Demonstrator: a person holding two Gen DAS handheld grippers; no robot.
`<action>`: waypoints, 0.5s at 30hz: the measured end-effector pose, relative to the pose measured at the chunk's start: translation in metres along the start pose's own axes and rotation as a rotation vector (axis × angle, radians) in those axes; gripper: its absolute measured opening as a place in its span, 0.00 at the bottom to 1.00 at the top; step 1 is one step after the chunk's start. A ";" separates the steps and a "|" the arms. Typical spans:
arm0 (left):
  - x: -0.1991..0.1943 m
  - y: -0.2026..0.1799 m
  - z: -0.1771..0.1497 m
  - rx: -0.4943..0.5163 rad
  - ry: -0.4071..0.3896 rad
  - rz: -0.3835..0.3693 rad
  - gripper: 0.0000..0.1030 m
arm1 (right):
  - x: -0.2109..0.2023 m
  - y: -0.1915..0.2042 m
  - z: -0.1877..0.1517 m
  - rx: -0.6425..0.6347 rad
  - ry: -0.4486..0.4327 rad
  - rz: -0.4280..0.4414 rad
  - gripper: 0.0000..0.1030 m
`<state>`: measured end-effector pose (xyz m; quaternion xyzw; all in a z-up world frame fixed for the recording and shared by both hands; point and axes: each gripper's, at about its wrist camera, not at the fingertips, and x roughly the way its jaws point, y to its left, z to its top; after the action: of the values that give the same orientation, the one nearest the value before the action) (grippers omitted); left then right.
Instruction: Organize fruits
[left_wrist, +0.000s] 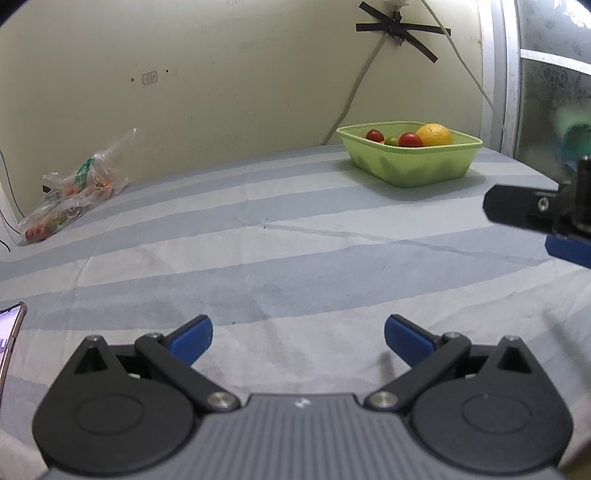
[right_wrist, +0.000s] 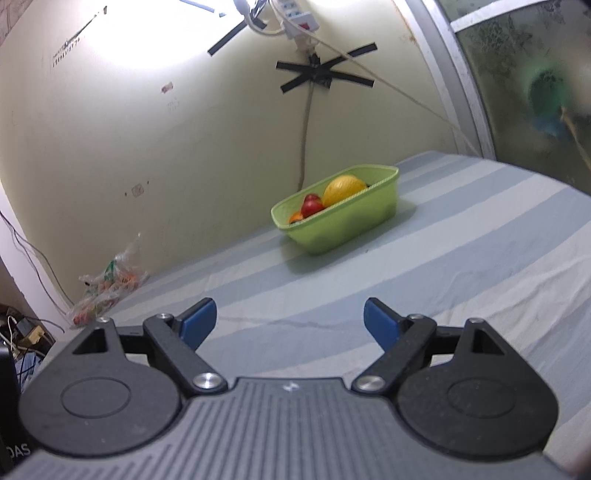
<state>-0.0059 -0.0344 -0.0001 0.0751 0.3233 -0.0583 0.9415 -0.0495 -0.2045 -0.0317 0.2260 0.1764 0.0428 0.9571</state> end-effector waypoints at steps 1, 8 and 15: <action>0.001 0.000 0.000 -0.001 0.005 0.001 1.00 | 0.001 0.001 -0.001 0.000 0.008 0.003 0.86; 0.005 0.001 -0.003 -0.002 0.039 0.015 1.00 | 0.004 0.002 -0.005 -0.002 0.034 0.007 0.86; 0.006 0.001 -0.003 0.000 0.037 0.014 1.00 | 0.005 0.000 -0.005 0.012 0.039 0.001 0.86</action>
<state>-0.0032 -0.0329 -0.0057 0.0785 0.3404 -0.0503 0.9357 -0.0464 -0.2011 -0.0376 0.2307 0.1952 0.0466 0.9521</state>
